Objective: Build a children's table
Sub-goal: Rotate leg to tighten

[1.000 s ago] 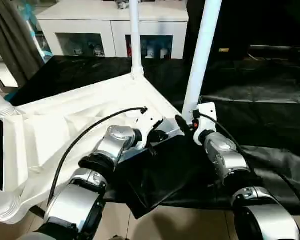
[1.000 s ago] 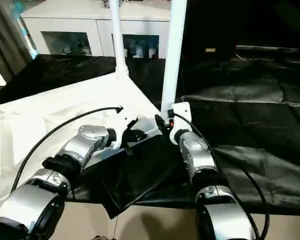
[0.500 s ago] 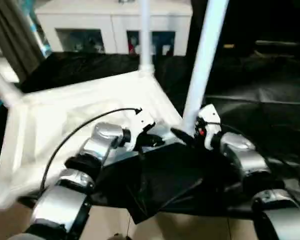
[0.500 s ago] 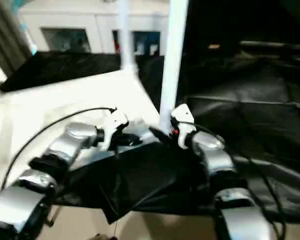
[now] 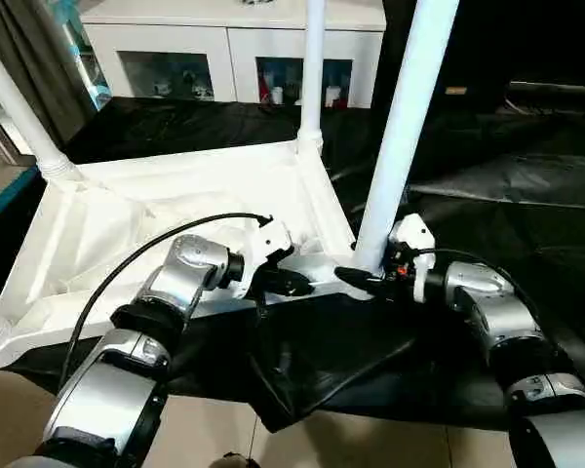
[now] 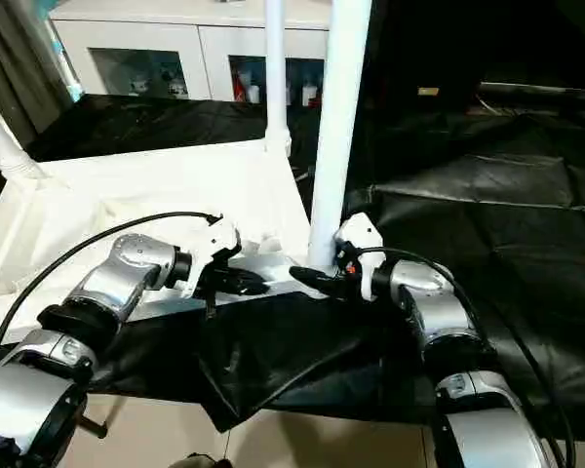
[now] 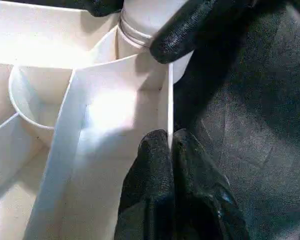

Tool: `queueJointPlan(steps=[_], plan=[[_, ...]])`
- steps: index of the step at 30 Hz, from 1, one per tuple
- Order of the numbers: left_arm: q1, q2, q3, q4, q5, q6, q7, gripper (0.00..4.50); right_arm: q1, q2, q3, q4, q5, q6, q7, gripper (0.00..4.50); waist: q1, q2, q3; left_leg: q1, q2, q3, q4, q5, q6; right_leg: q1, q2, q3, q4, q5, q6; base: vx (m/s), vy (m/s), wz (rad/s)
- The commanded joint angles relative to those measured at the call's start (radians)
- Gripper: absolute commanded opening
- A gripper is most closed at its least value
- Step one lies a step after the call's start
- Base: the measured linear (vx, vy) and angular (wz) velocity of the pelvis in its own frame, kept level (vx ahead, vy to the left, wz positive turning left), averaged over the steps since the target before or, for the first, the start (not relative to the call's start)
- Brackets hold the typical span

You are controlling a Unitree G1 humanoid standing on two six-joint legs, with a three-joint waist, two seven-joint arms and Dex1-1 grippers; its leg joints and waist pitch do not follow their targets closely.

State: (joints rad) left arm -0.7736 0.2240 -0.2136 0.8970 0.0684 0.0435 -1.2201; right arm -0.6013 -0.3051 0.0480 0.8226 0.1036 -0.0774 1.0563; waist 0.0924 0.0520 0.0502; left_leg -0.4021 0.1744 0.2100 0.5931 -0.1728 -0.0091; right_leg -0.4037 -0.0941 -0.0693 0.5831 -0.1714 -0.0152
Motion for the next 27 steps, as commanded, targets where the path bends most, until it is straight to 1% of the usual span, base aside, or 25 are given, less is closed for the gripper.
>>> queueJointPlan(steps=[1, 4, 5, 6, 7, 8, 9, 10, 11, 12, 13, 14, 15, 16, 18, 19, 20, 21, 22, 23, 24, 25, 26, 27], plan=[[0.01, -0.015, -0.018, -0.012, -0.003, 0.006, 0.002, 0.0, 0.006, 0.021, 0.019, -0.04, 0.013, 0.006, 0.035, 2.71, 0.0, -0.014, -0.076, 0.032, 0.066, -0.028, -0.062, -0.139, 0.114, 0.048, -0.068, 0.036, -0.041, -0.079, -0.283, 0.0, 0.0, 0.0], [0.01, -0.02, -0.016, -0.009, -0.001, 0.006, 0.02, 0.0, 0.01, 0.027, 0.017, -0.036, 0.007, 0.011, 0.016, 2.7, 0.0, -0.015, -0.076, 0.032, 0.066, -0.028, -0.062, -0.147, 0.113, 0.047, -0.069, 0.036, -0.043, -0.092, -0.281, 0.0, 0.0, 0.0], [0.002, -0.037, -0.004, 0.006, 0.002, 0.01, 0.076, 0.0, 0.009, 0.042, 0.009, -0.01, -0.014, 0.008, -0.068, 2.7, 0.0, -0.013, -0.075, 0.033, 0.068, -0.029, -0.064, -0.151, 0.106, 0.045, -0.068, 0.037, -0.043, -0.102, -0.278, 0.0, 0.0, 0.0], [0.001, -0.038, -0.004, 0.007, 0.002, 0.01, 0.077, 0.0, 0.009, 0.042, 0.008, -0.008, -0.014, 0.009, -0.071, 2.7, -0.001, -0.013, -0.074, 0.033, 0.067, -0.028, -0.064, -0.157, 0.102, 0.044, -0.068, 0.037, -0.045, -0.11, -0.277, 0.0, 0.0, 0.0], [-0.011, -0.057, 0.007, 0.025, 0.006, 0.018, 0.138, 0.0, -0.002, 0.063, -0.009, 0.035, -0.033, 0.012, -0.187, 2.69, -0.005, -0.013, -0.072, 0.033, 0.067, -0.029, -0.067, -0.169, 0.089, 0.042, -0.067, 0.038, -0.046, -0.131, -0.273, 0.0, 0.0, 0.0], [-0.02, -0.072, 0.015, 0.041, 0.009, 0.024, 0.186, 0.0, -0.008, 0.076, -0.02, 0.057, -0.041, 0.012, -0.253, 2.69, -0.007, -0.014, -0.071, 0.035, 0.067, -0.03, -0.068, -0.181, 0.078, 0.041, -0.068, 0.038, -0.049, -0.15, -0.27, 0.0, 0.0, 0.0], [-0.027, -0.082, 0.02, 0.051, 0.012, 0.028, 0.219, 0.0, -0.011, 0.085, -0.026, 0.071, -0.046, 0.012, -0.297, 2.69, -0.009, -0.015, -0.069, 0.036, 0.065, -0.031, -0.071, -0.215, 0.059, 0.042, -0.069, 0.038, -0.055, -0.2, -0.26, 0.0, 0.0, 0.0], [-0.035, -0.098, 0.024, 0.066, 0.017, 0.029, 0.263, 0.0, -0.018, 0.103, -0.042, 0.09, -0.043, 0.024, -0.366, 2.69, -0.012, -0.015, -0.068, 0.037, 0.064, -0.031, -0.071, -0.225, 0.051, 0.04, -0.07, 0.039, -0.057, -0.222, -0.254, 0.0, 0.0, 0.0], [-0.045, -0.117, 0.03, 0.083, 0.021, 0.032, 0.313, 0.0, -0.024, 0.124, -0.059, 0.109, -0.038, 0.036, -0.435, 2.69, -0.014, -0.015, -0.066, 0.041, 0.062, -0.032, -0.073, -0.255, 0.034, 0.039, -0.07, 0.04, -0.065, -0.271, -0.24, 0.0, 0.0, 0.0], [-0.056, -0.138, 0.036, 0.099, 0.024, 0.035, 0.365, 0.0, -0.031, 0.147, -0.074, 0.127, -0.035, 0.046, -0.504, 2.69, -0.017, -0.014, -0.065, 0.042, 0.062, -0.033, -0.074, -0.267, 0.023, 0.037, -0.071, 0.043, -0.068, -0.295, -0.229, 0.0, 0.0, 0.0], [-0.064, -0.156, 0.041, 0.111, 0.025, 0.038, 0.406, 0.0, -0.037, 0.168, -0.086, 0.143, -0.032, 0.054, -0.565, 2.69, -0.018, -0.011, -0.064, 0.044, 0.062, -0.034, -0.076, -0.278, 0.016, 0.034, -0.071, 0.043, -0.071, -0.309, -0.223, 0.0, 0.0, 0.0], [-0.07, -0.169, 0.046, 0.119, 0.024, 0.042, 0.434, 0.0, -0.042, 0.183, -0.094, 0.153, -0.03, 0.06, -0.608, 2.69, -0.02, -0.012, -0.063, 0.047, 0.06, -0.035, -0.078, -0.299, 0.006, 0.032, -0.069, 0.042, -0.076, -0.334, -0.211, 0.0, 0.0, 0.0], [-0.079, -0.191, 0.05, 0.129, 0.023, 0.045, 0.468, 0.0, -0.049, 0.208, -0.101, 0.167, -0.031, 0.068, -0.668, 2.69, -0.02, -0.013, -0.063, 0.046, 0.059, -0.036, -0.078, -0.312, 0.004, 0.033, -0.07, 0.042, -0.079, -0.351, -0.201, 0.0, 0.0, 0.0], [-0.083, -0.203, 0.051, 0.134, 0.024, 0.045, 0.487, 0.0, -0.054, 0.223, -0.102, 0.174, -0.033, 0.07, -0.696, 2.69, -0.02, -0.007, -0.061, 0.048, 0.059, -0.036, -0.079, -0.323, 0.001, 0.029, -0.071, 0.043, -0.083, -0.367, -0.193, 0.0, 0.0, 0.0], [-0.089, -0.229, 0.049, 0.137, 0.021, 0.041, 0.504, 0.0, -0.063, 0.258, -0.088, 0.18, -0.043, 0.067, -0.722, 2.69, -0.023, -0.011, -0.059, 0.048, 0.057, -0.038, -0.082, -0.349, -0.004, 0.029, -0.069, 0.041, -0.087, -0.396, -0.178, 0.0, 0.0, 0.0], [-0.091, -0.237, 0.046, 0.137, 0.022, 0.038, 0.503, 0.0, -0.065, 0.271, -0.081, 0.18, -0.048, 0.063, -0.721, 2.69, -0.023, -0.011, -0.058, 0.05, 0.058, -0.039, -0.084, -0.359, -0.006, 0.029, -0.07, 0.041, -0.089, -0.406, -0.175, 0.0, 0.0, 0.0], [-0.092, -0.242, 0.042, 0.138, 0.023, 0.033, 0.5, 0.0, -0.068, 0.283, -0.078, 0.18, -0.052, 0.055, -0.72, 2.69, -0.023, -0.008, -0.058, 0.05, 0.059, -0.041, -0.086, -0.373, -0.01, 0.03, -0.071, 0.04, -0.089, -0.414, -0.169, 0.0, 0.0, 0.0], [-0.092, -0.244, 0.039, 0.138, 0.023, 0.029, 0.49, 0.0, -0.07, 0.292, -0.081, 0.179, -0.045, 0.049, -0.702, 3.04, -0.024, -0.009, -0.059, 0.049, 0.059, -0.042, -0.088, -0.378, -0.012, 0.031, -0.07, 0.041, -0.089, -0.404, -0.166, 0.0, 0.0, 0.0], [-0.091, -0.244, 0.037, 0.136, 0.022, 0.025, 0.48, 0.0, -0.071, 0.297, -0.084, 0.176, -0.037, 0.048, -0.686, 3.25, -0.024, -0.009, -0.06, 0.049, 0.059, -0.042, -0.088, -0.378, -0.011, 0.032, -0.07, 0.041, -0.089, -0.395, -0.166, 0.0, 0.0, 0.0], [-0.09, -0.241, 0.033, 0.136, 0.021, 0.017, 0.461, 0.0, -0.074, 0.302, -0.091, 0.173, -0.025, 0.044, -0.668, 3.39, -0.024, -0.009, -0.061, 0.049, 0.061, -0.041, -0.089, -0.371, -0.009, 0.033, -0.07, 0.041, -0.087, -0.368, -0.172, 0.0, 0.0, 0.0], [-0.088, -0.235, 0.029, 0.138, 0.023, 0.008, 0.441, 0.0, -0.077, 0.299, -0.091, 0.171, -0.025, 0.042, -0.66, 3.45, -0.026, -0.009, -0.062, 0.047, 0.061, -0.04, -0.09, -0.362, -0.004, 0.034, -0.07, 0.042, -0.084, -0.337, -0.181, 0.0, 0.0, 0.0], [-0.087, -0.232, 0.026, 0.138, 0.024, 0.005, 0.432, 0.0, -0.078, 0.297, -0.089, 0.169, -0.025, 0.042, -0.654, 3.59, -0.026, -0.009, -0.061, 0.047, 0.06, -0.041, -0.091, -0.361, -0.002, 0.034, -0.07, 0.041, -0.084, -0.334, -0.184, 0.0, 0.0, 0.0], [-0.081, -0.219, 0.018, 0.134, 0.027, -0.003, 0.4, 0.0, -0.078, 0.285, -0.08, 0.162, -0.03, 0.041, -0.63, 3.75, -0.029, -0.009, -0.061, 0.046, 0.06, -0.04, -0.091, -0.361, 0.0, 0.036, -0.069, 0.041, -0.082, -0.323, -0.189, 0.0, 0.0, 0.0], [-0.069, -0.195, 0.009, 0.12, 0.029, -0.011, 0.35, 0.0, -0.071, 0.26, -0.055, 0.141, -0.04, 0.037, -0.573, 3.84, -0.029, -0.013, -0.061, 0.048, 0.06, -0.039, -0.09, -0.363, 0.003, 0.035, -0.071, 0.042, -0.082, -0.324, -0.195, 0.0, 0.0, 0.0]])
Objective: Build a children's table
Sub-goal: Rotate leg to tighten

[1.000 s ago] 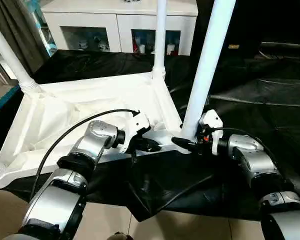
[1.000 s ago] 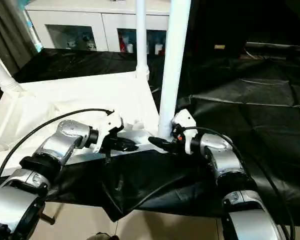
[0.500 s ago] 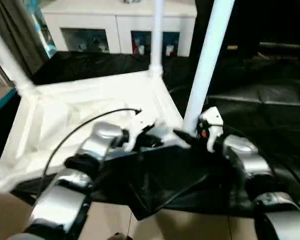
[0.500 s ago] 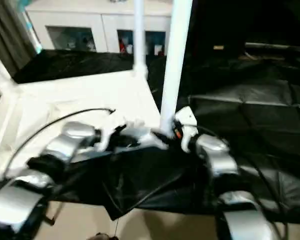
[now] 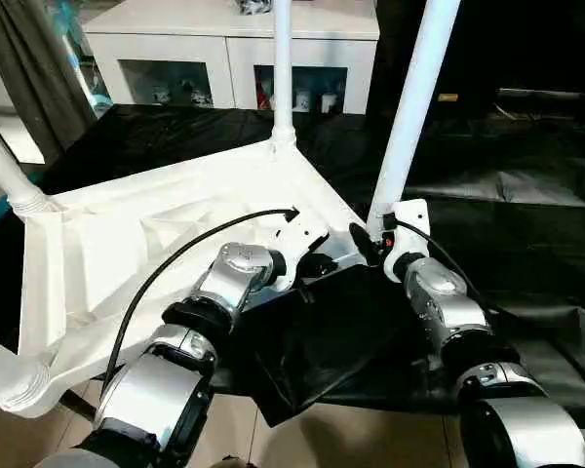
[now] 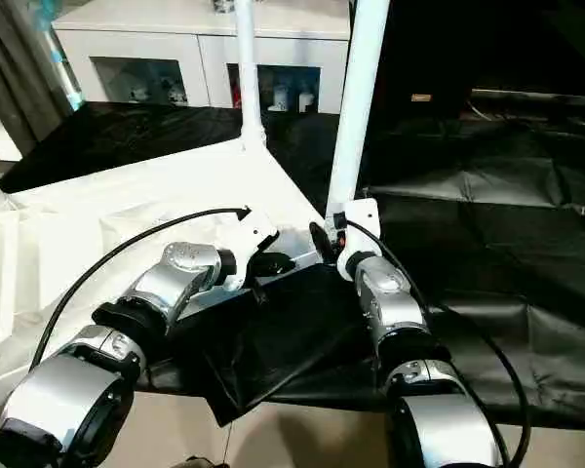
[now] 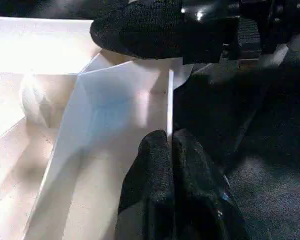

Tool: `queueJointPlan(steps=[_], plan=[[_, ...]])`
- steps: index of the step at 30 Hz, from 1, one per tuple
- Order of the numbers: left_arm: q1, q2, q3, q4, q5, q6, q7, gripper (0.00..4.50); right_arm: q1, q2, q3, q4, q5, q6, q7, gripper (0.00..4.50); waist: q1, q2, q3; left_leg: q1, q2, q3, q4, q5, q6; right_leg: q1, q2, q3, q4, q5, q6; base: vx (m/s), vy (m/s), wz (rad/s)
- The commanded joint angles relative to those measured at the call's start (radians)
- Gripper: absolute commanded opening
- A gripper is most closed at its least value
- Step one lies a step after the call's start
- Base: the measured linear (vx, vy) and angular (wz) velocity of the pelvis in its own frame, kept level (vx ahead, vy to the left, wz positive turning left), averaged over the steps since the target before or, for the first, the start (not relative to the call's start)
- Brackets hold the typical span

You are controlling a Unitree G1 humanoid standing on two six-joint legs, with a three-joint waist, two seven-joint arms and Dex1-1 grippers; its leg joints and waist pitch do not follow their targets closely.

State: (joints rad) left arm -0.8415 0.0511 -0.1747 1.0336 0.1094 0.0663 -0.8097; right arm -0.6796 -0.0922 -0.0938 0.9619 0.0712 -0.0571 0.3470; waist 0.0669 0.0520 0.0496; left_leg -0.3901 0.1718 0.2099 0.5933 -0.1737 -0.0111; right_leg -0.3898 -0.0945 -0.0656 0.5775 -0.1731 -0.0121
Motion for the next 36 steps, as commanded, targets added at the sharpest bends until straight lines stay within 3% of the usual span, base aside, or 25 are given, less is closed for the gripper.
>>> queueJointPlan(steps=[1, 2, 4, 5, 9, 12, 15, 21, 29, 36], plan=[[0.003, -0.01, -0.031, -0.02, -0.011, -0.04, -0.08, 0.0, 0.014, 0.031, 0.099, -0.011, -0.011, 0.014, 0.172, 3.84, -0.004, -0.013, -0.06, 0.033, 0.061, -0.039, -0.089, -0.361, 0.009, 0.024, -0.071, 0.038, -0.077, -0.327, -0.199, 0.0, 0.0, 0.0], [0.005, 0.001, -0.031, -0.021, -0.011, -0.045, -0.094, 0.0, 0.019, 0.019, 0.108, -0.023, -0.011, 0.01, 0.202, 3.84, -0.005, -0.013, -0.06, 0.027, 0.061, -0.039, -0.089, -0.344, 0.018, 0.031, -0.073, 0.036, -0.075, -0.326, -0.196, 0.0, 0.0, 0.0], [0.009, 0.022, -0.031, -0.023, -0.013, -0.051, -0.126, 0.0, 0.03, -0.007, 0.119, -0.046, -0.006, 0.003, 0.261, 3.84, -0.004, -0.016, -0.062, 0.025, 0.063, -0.035, -0.085, -0.309, 0.037, 0.031, -0.072, 0.037, -0.073, -0.301, -0.201, 0.0, 0.0, 0.0], [0.014, 0.036, -0.034, -0.028, -0.013, -0.059, -0.147, 0.0, 0.038, -0.024, 0.126, -0.065, 0.0, -0.001, 0.304, 3.84, -0.004, -0.016, -0.064, 0.019, 0.063, -0.035, -0.083, -0.274, 0.049, 0.037, -0.073, 0.036, -0.066, -0.265, -0.21, 0.0, 0.0, 0.0], [0.037, 0.083, -0.042, -0.053, -0.02, -0.072, -0.24, 0.0, 0.069, -0.083, 0.134, -0.13, 0.021, -0.025, 0.441, 3.84, 0.002, -0.017, -0.072, 0.017, 0.065, -0.031, -0.072, -0.184, 0.095, 0.041, -0.072, 0.034, -0.05, -0.146, -0.251, 0.0, 0.0, 0.0], [0.044, 0.109, -0.04, -0.054, -0.019, -0.08, -0.272, 0.0, 0.077, -0.12, 0.126, -0.161, 0.036, -0.037, 0.512, 3.84, 0.005, -0.016, -0.077, 0.016, 0.066, -0.029, -0.064, -0.126, 0.13, 0.038, -0.068, 0.032, -0.038, -0.056, -0.277, 0.0, 0.0, 0.0], [0.048, 0.129, -0.032, -0.05, -0.014, -0.091, -0.29, 0.0, 0.079, -0.158, 0.123, -0.187, 0.047, -0.056, 0.572, 3.84, 0.007, -0.014, -0.076, 0.018, 0.068, -0.027, -0.062, -0.128, 0.145, 0.033, -0.065, 0.031, -0.035, -0.036, -0.288, 0.0, 0.0, 0.0], [0.054, 0.136, -0.033, -0.059, -0.018, -0.085, -0.29, 0.0, 0.079, -0.169, 0.13, -0.196, 0.041, -0.063, 0.602, 3.46, 0.018, -0.019, -0.073, 0.022, 0.069, -0.027, -0.066, -0.167, 0.107, 0.033, -0.068, 0.034, -0.043, -0.119, -0.275, 0.0, 0.0, 0.0], [0.063, 0.141, -0.033, -0.063, -0.021, -0.083, -0.294, 0.0, 0.091, -0.18, 0.156, -0.199, 0.021, -0.052, 0.622, 2.77, 0.022, -0.021, -0.075, 0.02, 0.067, -0.026, -0.062, -0.131, 0.124, 0.033, -0.068, 0.033, -0.039, -0.096, -0.273, 0.0, 0.0, 0.0], [0.071, 0.149, -0.038, -0.072, -0.018, -0.068, -0.307, 0.0, 0.094, -0.184, 0.163, -0.197, 0.016, -0.05, 0.627, 2.21, 0.022, -0.02, -0.074, 0.019, 0.066, -0.027, -0.062, -0.143, 0.116, 0.033, -0.067, 0.033, -0.042, -0.122, -0.265, 0.0, 0.0, 0.0]])
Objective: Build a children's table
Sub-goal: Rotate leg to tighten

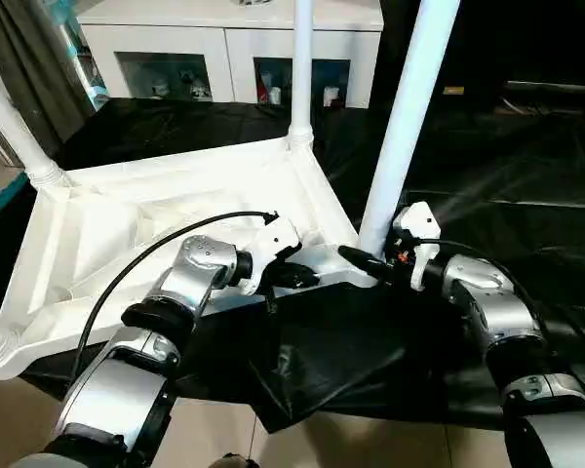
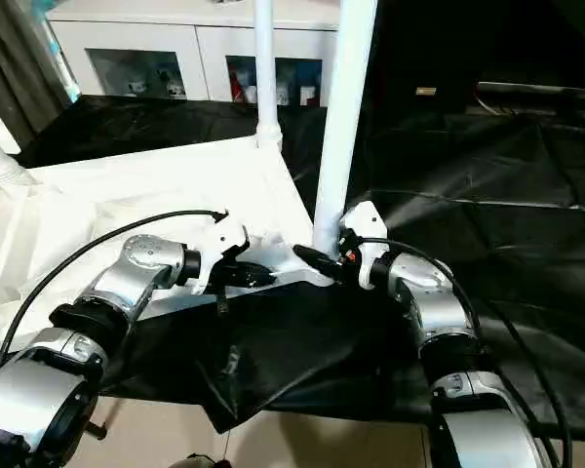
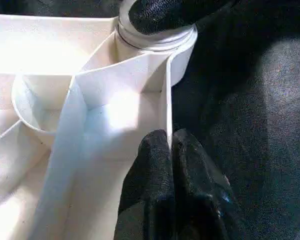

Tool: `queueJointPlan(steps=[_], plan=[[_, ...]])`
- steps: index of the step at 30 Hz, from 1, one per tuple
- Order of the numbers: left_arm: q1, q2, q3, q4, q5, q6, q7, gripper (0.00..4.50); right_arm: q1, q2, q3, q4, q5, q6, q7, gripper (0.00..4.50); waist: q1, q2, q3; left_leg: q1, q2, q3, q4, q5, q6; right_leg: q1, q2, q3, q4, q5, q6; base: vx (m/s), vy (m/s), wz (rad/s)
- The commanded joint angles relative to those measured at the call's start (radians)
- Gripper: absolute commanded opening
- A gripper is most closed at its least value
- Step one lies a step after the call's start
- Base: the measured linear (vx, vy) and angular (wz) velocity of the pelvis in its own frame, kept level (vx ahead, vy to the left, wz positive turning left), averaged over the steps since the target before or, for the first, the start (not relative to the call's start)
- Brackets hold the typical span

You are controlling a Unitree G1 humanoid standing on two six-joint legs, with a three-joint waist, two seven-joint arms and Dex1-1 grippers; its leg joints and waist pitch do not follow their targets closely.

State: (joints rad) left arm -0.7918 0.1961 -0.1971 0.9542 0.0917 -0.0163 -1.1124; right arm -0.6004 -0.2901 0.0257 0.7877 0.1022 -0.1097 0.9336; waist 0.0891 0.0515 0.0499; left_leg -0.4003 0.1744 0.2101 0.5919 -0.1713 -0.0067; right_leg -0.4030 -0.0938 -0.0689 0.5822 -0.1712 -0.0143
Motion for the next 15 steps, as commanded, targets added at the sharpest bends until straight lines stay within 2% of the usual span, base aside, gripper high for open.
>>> queueJointPlan(steps=[1, 3, 7, 9, 10, 11, 13, 14, 15], plan=[[0.022, 0.004, -0.016, 0.004, 0.0, 0.017, -0.006, 0.0, 0.02, 0.018, 0.046, -0.024, -0.017, 0.003, 0.036, 2.21, 0.0, -0.02, -0.074, 0.029, 0.064, -0.027, -0.061, -0.147, 0.111, 0.047, -0.068, 0.036, -0.046, -0.125, -0.263, 0.0, 0.0, 0.0], [0.02, 0.002, -0.016, 0.005, 0.001, 0.019, -0.004, 0.0, 0.027, 0.025, 0.05, -0.023, -0.021, 0.005, 0.027, 2.01, 0.0, -0.019, -0.075, 0.03, 0.064, -0.028, -0.061, -0.145, 0.111, 0.046, -0.068, 0.036, -0.046, -0.125, -0.262, 0.0, 0.0, 0.0], [0.011, -0.015, -0.012, 0.013, 0.005, 0.028, 0.038, 0.0, 0.039, 0.047, 0.056, -0.004, -0.049, 0.013, -0.048, 1.95, -0.001, -0.017, -0.074, 0.03, 0.064, -0.028, -0.062, -0.15, 0.107, 0.045, -0.067, 0.036, -0.046, -0.125, -0.262, 0.0, 0.0, 0.0], [0.007, -0.022, -0.008, 0.018, 0.006, 0.032, 0.058, 0.0, 0.039, 0.054, 0.055, 0.005, -0.058, 0.016, -0.083, 1.95, -0.003, -0.017, -0.07, 0.031, 0.063, -0.028, -0.065, -0.176, 0.094, 0.043, -0.068, 0.037, -0.052, -0.161, -0.258, 0.0, 0.0, 0.0], [-0.01, -0.041, -0.002, 0.041, 0.018, 0.041, 0.132, 0.0, 0.027, 0.078, 0.047, 0.048, -0.091, 0.031, -0.217, 1.95, -0.004, -0.015, -0.069, 0.035, 0.065, -0.03, -0.068, -0.202, 0.076, 0.041, -0.069, 0.038, -0.057, -0.208, -0.249, 0.0, 0.0, 0.0], [-0.016, -0.048, 0.0, 0.049, 0.024, 0.043, 0.163, 0.0, 0.022, 0.089, 0.042, 0.066, -0.103, 0.037, -0.273, 1.95, -0.013, -0.016, -0.057, 0.04, 0.061, -0.033, -0.077, -0.288, 0.036, 0.036, -0.069, 0.038, -0.072, -0.336, -0.224, 0.0, 0.0, 0.0], [-0.026, -0.062, 0.006, 0.063, 0.027, 0.049, 0.207, 0.0, 0.016, 0.107, 0.03, 0.085, -0.106, 0.049, -0.339, 1.95, -0.018, -0.013, -0.052, 0.05, 0.059, -0.036, -0.081, -0.354, 0.005, 0.032, -0.072, 0.038, -0.085, -0.444, -0.194, 0.0, 0.0, 0.0], [-0.051, -0.105, 0.024, 0.092, 0.026, 0.068, 0.312, 0.0, -0.006, 0.16, -0.009, 0.128, -0.097, 0.084, -0.498, 1.95, -0.028, -0.008, -0.047, 0.062, 0.058, -0.043, -0.084, -0.437, -0.033, 0.022, -0.072, 0.038, -0.096, -0.545, -0.161, -0.057, 0.008, 0.01], [-0.065, -0.131, 0.037, 0.106, 0.02, 0.078, 0.364, 0.0, -0.019, 0.188, -0.025, 0.147, -0.089, 0.102, -0.564, 1.95, -0.033, -0.007, -0.047, 0.07, 0.06, -0.046, -0.086, -0.463, -0.052, 0.016, -0.07, 0.038, -0.097, -0.557, -0.158, -0.057, 0.008, 0.01]])
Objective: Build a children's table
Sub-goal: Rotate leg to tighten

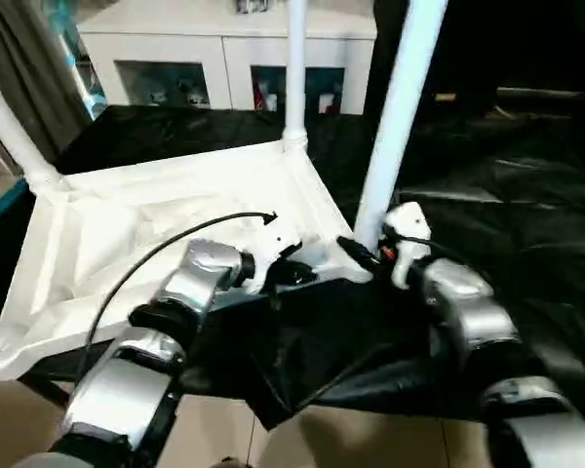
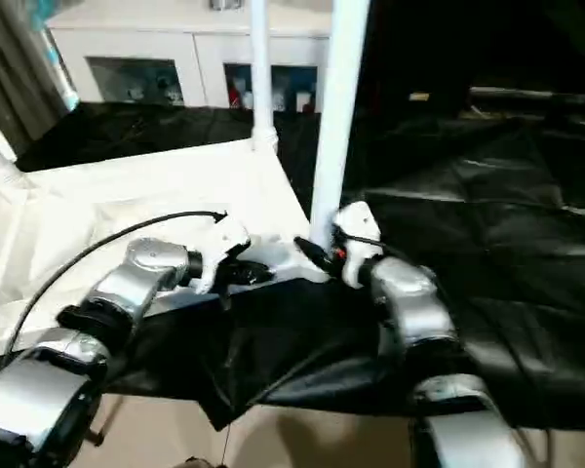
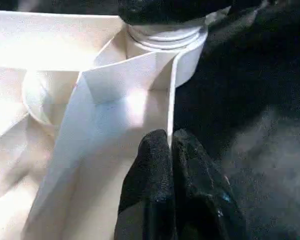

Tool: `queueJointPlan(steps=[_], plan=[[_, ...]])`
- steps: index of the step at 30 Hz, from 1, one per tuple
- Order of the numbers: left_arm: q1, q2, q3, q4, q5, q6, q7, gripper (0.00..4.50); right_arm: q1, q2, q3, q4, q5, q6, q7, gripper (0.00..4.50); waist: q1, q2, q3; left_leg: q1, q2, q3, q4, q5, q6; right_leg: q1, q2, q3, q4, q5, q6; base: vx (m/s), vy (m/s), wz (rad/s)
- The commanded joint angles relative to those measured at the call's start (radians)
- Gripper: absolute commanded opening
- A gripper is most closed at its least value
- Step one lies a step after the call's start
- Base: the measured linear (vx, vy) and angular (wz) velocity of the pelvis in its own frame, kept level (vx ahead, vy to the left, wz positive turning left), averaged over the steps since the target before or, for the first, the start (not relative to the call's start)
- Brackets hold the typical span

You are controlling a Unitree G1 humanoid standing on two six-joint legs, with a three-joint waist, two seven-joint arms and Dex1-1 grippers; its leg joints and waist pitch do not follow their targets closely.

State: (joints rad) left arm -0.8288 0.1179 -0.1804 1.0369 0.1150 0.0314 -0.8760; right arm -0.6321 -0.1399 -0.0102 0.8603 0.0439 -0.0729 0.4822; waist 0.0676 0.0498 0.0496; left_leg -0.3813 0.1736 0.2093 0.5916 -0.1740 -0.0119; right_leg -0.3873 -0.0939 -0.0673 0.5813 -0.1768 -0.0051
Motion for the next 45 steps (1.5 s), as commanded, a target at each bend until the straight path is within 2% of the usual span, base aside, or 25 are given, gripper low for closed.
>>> queueJointPlan(steps=[1, 3, 4, 6, 7, 8, 9, 10, 11, 12, 13, 14, 16, 20, 22, 23, 25, 29, 31, 32, 36, 38, 40, 42, 45], plan=[[-0.035, -0.066, 0.026, 0.03, -0.006, 0.036, 0.153, 0.0, 0.006, 0.053, 0.004, 0.083, -0.029, 0.074, -0.146, 1.95, -0.018, -0.007, -0.046, 0.054, 0.059, -0.048, -0.087, -0.487, -0.057, 0.0, -0.067, 0.033, -0.099, -0.563, -0.161, -0.064, 0.019, 0.01], [-0.056, -0.104, 0.037, 0.046, -0.01, 0.039, 0.223, 0.0, -0.017, 0.093, 0.001, 0.108, -0.035, 0.093, -0.219, 1.95, -0.028, -0.001, -0.046, 0.053, 0.057, -0.056, -0.092, -0.54, -0.068, 0.004, -0.066, 0.027, -0.106, -0.556, -0.139, -0.053, 0.035, -0.02], [-0.066, -0.123, 0.041, 0.053, -0.013, 0.041, 0.254, 0.0, -0.03, 0.115, 0.004, 0.119, -0.039, 0.09, -0.249, 1.95, -0.03, -0.001, -0.044, 0.053, 0.057, -0.055, -0.094, -0.555, -0.066, 0.002, -0.064, 0.026, -0.109, -0.557, -0.134, 0.0, 0.0, 0.0], [-0.075, -0.144, 0.043, 0.056, -0.016, 0.04, 0.271, 0.0, -0.048, 0.14, 0.01, 0.133, -0.037, 0.082, -0.26, 1.95, -0.039, -0.001, -0.044, 0.063, 0.051, -0.055, -0.09, -0.599, -0.057, -0.003, -0.064, 0.018, -0.122, -0.563, -0.12, 0.0, 0.0, 0.0], [-0.078, -0.15, 0.042, 0.057, -0.015, 0.037, 0.274, 0.0, -0.055, 0.149, 0.009, 0.138, -0.033, 0.078, -0.261, 1.95, -0.041, -0.003, -0.046, 0.061, 0.049, -0.055, -0.09, -0.594, -0.05, -0.001, -0.065, 0.017, -0.124, -0.563, -0.117, 0.0, 0.0, 0.0], [-0.082, -0.154, 0.041, 0.062, -0.014, 0.03, 0.277, 0.0, -0.064, 0.158, 0.007, 0.145, -0.03, 0.073, -0.267, 2.5, -0.042, -0.003, -0.045, 0.057, 0.048, -0.055, -0.091, -0.583, -0.039, 0.0, -0.068, 0.018, -0.126, -0.572, -0.112, 0.0, 0.0, 0.0], [-0.083, -0.154, 0.04, 0.063, -0.014, 0.025, 0.271, 0.0, -0.068, 0.161, 0.005, 0.149, -0.03, 0.069, -0.267, 2.64, -0.042, -0.004, -0.045, 0.056, 0.048, -0.055, -0.091, -0.575, -0.033, -0.001, -0.069, 0.019, -0.128, -0.579, -0.108, 0.0, 0.0, 0.0], [-0.083, -0.153, 0.039, 0.065, -0.013, 0.021, 0.265, 0.0, -0.073, 0.163, 0.001, 0.154, -0.031, 0.067, -0.268, 2.64, -0.042, -0.007, -0.046, 0.055, 0.048, -0.055, -0.091, -0.569, -0.03, -0.001, -0.07, 0.02, -0.128, -0.58, -0.108, 0.0, 0.0, 0.0], [-0.081, -0.15, 0.037, 0.065, -0.01, 0.015, 0.255, 0.0, -0.076, 0.162, -0.003, 0.157, -0.032, 0.065, -0.268, 2.7, -0.043, -0.006, -0.046, 0.049, 0.049, -0.057, -0.093, -0.56, -0.025, 0.002, -0.071, 0.021, -0.125, -0.574, -0.11, 0.0, 0.0, 0.0], [-0.078, -0.143, 0.033, 0.062, -0.008, 0.007, 0.238, 0.0, -0.078, 0.156, -0.007, 0.159, -0.032, 0.063, -0.266, 2.84, -0.045, -0.009, -0.046, 0.045, 0.051, -0.058, -0.097, -0.559, -0.025, 0.005, -0.07, 0.021, -0.123, -0.569, -0.109, 0.0, 0.0, 0.0], [-0.077, -0.14, 0.032, 0.062, -0.007, 0.005, 0.233, 0.0, -0.079, 0.153, -0.008, 0.161, -0.032, 0.061, -0.264, 2.84, -0.045, -0.007, -0.046, 0.044, 0.051, -0.06, -0.097, -0.559, -0.025, 0.005, -0.071, 0.021, -0.121, -0.565, -0.111, 0.0, 0.0, 0.0], [-0.073, -0.131, 0.03, 0.061, -0.007, 0.0, 0.22, 0.0, -0.079, 0.143, -0.006, 0.162, -0.035, 0.049, -0.254, 3.09, -0.046, -0.009, -0.047, 0.041, 0.052, -0.06, -0.099, -0.558, -0.026, 0.006, -0.072, 0.022, -0.119, -0.556, -0.115, 0.0, 0.0, 0.0], [-0.066, -0.112, 0.026, 0.056, -0.008, -0.008, 0.183, 0.0, -0.075, 0.122, -0.001, 0.156, -0.03, 0.026, -0.21, 3.09, -0.047, -0.01, -0.049, 0.034, 0.053, -0.061, -0.101, -0.544, -0.023, 0.012, -0.075, 0.023, -0.115, -0.543, -0.119, 0.0, 0.0, 0.0], [-0.04, -0.062, 0.009, 0.031, -0.008, -0.046, 0.06, 0.0, -0.049, 0.058, 0.013, 0.096, -0.012, -0.018, -0.042, 3.09, -0.04, -0.012, -0.051, 0.027, 0.053, -0.054, -0.097, -0.483, 0.004, 0.015, -0.079, 0.031, -0.113, -0.491, -0.142, 0.0, 0.0, 0.0], [-0.027, -0.041, 0.0, 0.015, -0.012, -0.067, 0.001, 0.0, -0.033, 0.029, 0.023, 0.061, -0.003, -0.024, 0.036, 3.09, -0.034, -0.012, -0.054, 0.022, 0.056, -0.049, -0.097, -0.429, 0.02, 0.022, -0.078, 0.035, -0.106, -0.42, -0.168, 0.0, 0.0, 0.0], [-0.016, -0.024, -0.005, 0.002, -0.019, -0.07, -0.051, 0.0, -0.02, 0.001, 0.033, 0.034, 0.0, -0.033, 0.099, 3.09, -0.027, -0.011, -0.057, 0.021, 0.059, -0.043, -0.094, -0.374, 0.038, 0.025, -0.076, 0.037, -0.096, -0.338, -0.2, 0.0, 0.0, 0.0], [-0.005, -0.007, -0.014, -0.01, -0.023, -0.077, -0.104, 0.0, -0.006, -0.03, 0.044, 0.008, 0.006, -0.041, 0.163, 3.09, -0.023, -0.013, -0.06, 0.015, 0.059, -0.039, -0.089, -0.331, 0.055, 0.029, -0.075, 0.037, -0.087, -0.294, -0.22, 0.0, 0.0, 0.0], [0.018, 0.036, -0.036, -0.037, -0.029, -0.087, -0.222, 0.0, 0.031, -0.103, 0.068, -0.056, 0.029, -0.047, 0.347, 3.09, -0.002, -0.011, -0.068, 0.017, 0.063, -0.028, -0.075, -0.241, 0.098, 0.026, -0.072, 0.036, -0.072, -0.209, -0.256, 0.028, -0.012, 0.01], [0.021, 0.045, -0.038, -0.043, -0.031, -0.088, -0.251, 0.0, 0.039, -0.121, 0.074, -0.07, 0.033, -0.044, 0.387, 3.09, 0.006, -0.011, -0.072, 0.014, 0.065, -0.026, -0.07, -0.194, 0.113, 0.028, -0.069, 0.036, -0.06, -0.14, -0.273, 0.059, -0.022, 0.02], [0.03, 0.064, -0.044, -0.061, -0.036, -0.075, -0.309, 0.0, 0.049, -0.149, 0.084, -0.09, 0.036, -0.04, 0.45, 3.09, 0.015, -0.012, -0.074, 0.011, 0.065, -0.026, -0.064, -0.154, 0.127, 0.03, -0.068, 0.036, -0.046, -0.065, -0.29, 0.054, -0.014, 0.01], [0.04, 0.095, -0.049, -0.091, -0.046, -0.053, -0.382, 0.0, 0.051, -0.189, 0.096, -0.107, 0.039, -0.036, 0.528, 3.09, 0.026, -0.012, -0.079, 0.011, 0.065, -0.024, -0.056, -0.103, 0.152, 0.03, -0.067, 0.035, -0.032, 0.019, -0.315, 0.014, -0.003, 0.0], [0.038, 0.099, -0.047, -0.09, -0.046, -0.053, -0.385, 0.0, 0.05, -0.193, 0.096, -0.108, 0.038, -0.036, 0.539, 3.09, 0.027, -0.012, -0.077, 0.012, 0.065, -0.024, -0.057, -0.109, 0.154, 0.029, -0.066, 0.034, -0.034, -0.001, -0.311, 0.0, 0.0, 0.0], [0.034, 0.107, -0.046, -0.087, -0.045, -0.053, -0.388, 0.0, 0.047, -0.198, 0.099, -0.109, 0.039, -0.038, 0.553, 2.93, 0.027, -0.011, -0.073, 0.013, 0.066, -0.025, -0.06, -0.142, 0.139, 0.028, -0.068, 0.034, -0.042, -0.06, -0.303, 0.0, 0.0, 0.0], [0.03, 0.116, -0.046, -0.088, -0.047, -0.051, -0.394, 0.0, 0.045, -0.2, 0.101, -0.113, 0.045, -0.032, 0.566, 2.82, 0.025, -0.012, -0.07, 0.014, 0.066, -0.026, -0.064, -0.184, 0.111, 0.028, -0.067, 0.035, -0.049, -0.131, -0.288, 0.0, 0.0, 0.0], [0.031, 0.127, -0.046, -0.099, -0.047, -0.041, -0.406, 0.0, 0.044, -0.196, 0.097, -0.12, 0.06, -0.022, 0.589, 2.65, 0.025, -0.012, -0.07, 0.016, 0.067, -0.027, -0.066, -0.193, 0.096, 0.027, -0.067, 0.036, -0.051, -0.153, -0.28, 0.0, 0.0, 0.0]])
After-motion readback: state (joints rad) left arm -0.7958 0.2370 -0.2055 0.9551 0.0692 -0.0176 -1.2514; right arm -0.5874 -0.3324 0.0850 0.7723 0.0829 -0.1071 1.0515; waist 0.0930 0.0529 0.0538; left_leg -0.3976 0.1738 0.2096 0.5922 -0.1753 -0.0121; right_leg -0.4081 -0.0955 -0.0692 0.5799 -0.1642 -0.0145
